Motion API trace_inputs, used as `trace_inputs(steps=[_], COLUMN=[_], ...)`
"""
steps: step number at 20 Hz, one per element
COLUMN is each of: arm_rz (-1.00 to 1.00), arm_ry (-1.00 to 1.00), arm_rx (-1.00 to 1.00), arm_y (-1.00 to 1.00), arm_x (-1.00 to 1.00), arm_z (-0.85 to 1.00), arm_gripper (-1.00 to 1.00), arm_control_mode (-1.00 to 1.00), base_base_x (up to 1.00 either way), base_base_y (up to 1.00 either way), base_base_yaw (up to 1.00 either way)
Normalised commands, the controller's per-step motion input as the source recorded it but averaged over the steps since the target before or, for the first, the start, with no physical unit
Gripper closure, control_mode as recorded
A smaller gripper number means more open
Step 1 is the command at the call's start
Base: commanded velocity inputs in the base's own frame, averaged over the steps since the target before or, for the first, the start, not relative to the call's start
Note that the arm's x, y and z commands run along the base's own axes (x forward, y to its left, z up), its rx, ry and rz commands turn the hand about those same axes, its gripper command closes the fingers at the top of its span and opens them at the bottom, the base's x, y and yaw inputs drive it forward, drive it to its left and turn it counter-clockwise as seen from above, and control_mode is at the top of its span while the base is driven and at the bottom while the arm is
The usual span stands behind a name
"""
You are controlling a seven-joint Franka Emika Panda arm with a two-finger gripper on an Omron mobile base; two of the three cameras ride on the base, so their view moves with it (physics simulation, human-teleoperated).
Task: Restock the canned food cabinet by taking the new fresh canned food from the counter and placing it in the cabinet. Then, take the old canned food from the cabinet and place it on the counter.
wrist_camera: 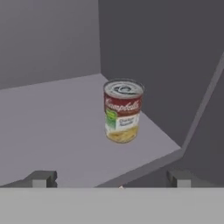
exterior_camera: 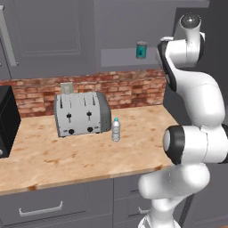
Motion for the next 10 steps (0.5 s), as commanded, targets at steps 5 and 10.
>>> trace_inputs(steps=[5,10], arm_rz=[-0.10,-0.05], arm_ry=[-0.02,0.00], arm_rx=[0.00,0.00], arm_y=[-0.23,-0.26], arm_x=[0.45,0.46], arm_z=[-0.12,0.00], arm_gripper=[-1.00,-1.00], arm_control_mode=[-1.00,-1.00], base_base_x=[0.00,0.00], base_base_y=[0.00,0.00], base_base_yaw=[0.00,0.00])
